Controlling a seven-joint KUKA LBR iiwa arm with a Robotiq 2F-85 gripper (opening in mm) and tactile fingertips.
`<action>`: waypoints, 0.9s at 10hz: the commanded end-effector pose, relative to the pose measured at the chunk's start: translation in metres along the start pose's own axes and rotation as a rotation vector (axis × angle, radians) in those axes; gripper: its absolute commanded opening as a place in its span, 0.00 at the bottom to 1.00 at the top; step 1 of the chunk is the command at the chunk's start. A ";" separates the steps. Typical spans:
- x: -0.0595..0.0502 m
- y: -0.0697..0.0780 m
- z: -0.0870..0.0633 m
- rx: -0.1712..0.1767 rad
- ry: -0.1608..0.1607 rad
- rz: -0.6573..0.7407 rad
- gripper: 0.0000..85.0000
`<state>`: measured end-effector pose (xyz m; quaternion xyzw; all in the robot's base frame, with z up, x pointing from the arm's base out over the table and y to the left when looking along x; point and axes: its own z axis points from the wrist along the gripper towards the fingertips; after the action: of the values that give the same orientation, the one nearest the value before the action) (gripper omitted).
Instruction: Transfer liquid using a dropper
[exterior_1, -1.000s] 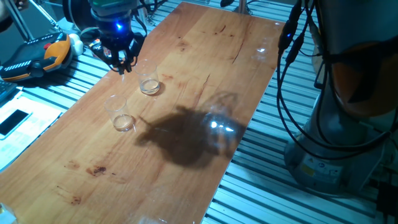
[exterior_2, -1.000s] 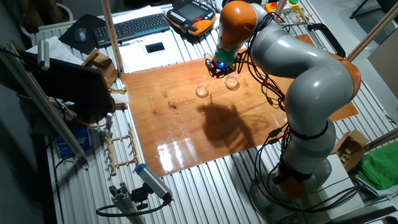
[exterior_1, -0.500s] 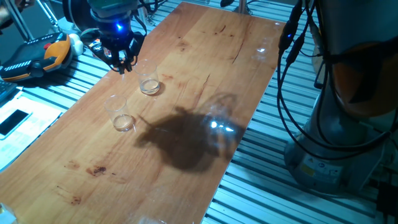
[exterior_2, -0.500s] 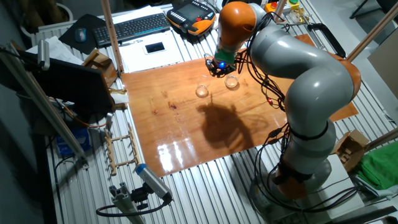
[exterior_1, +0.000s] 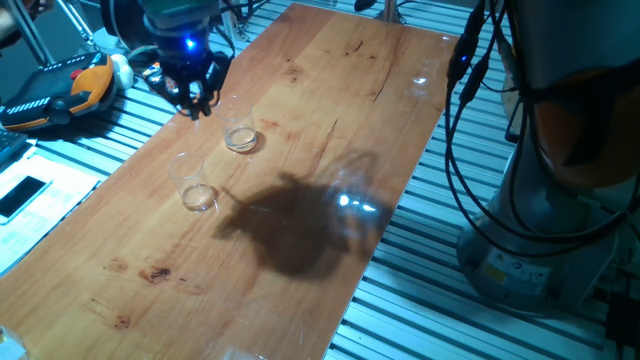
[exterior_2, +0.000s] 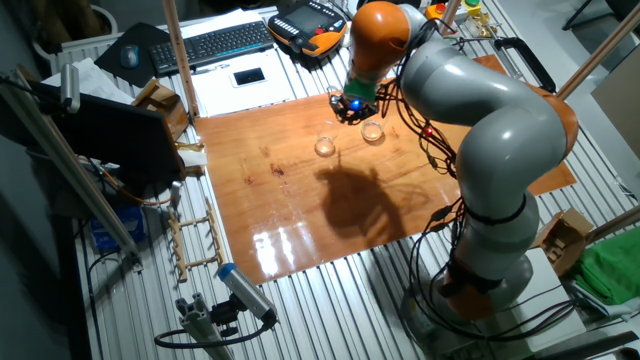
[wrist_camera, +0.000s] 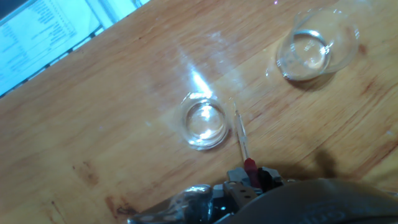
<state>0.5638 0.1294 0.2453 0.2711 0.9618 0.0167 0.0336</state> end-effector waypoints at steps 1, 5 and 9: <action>0.003 0.004 0.002 -0.001 -0.002 0.004 0.22; 0.012 0.021 0.019 -0.017 0.001 0.024 0.22; 0.013 0.030 0.037 -0.021 0.024 0.043 0.22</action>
<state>0.5714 0.1619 0.2081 0.2911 0.9559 0.0306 0.0241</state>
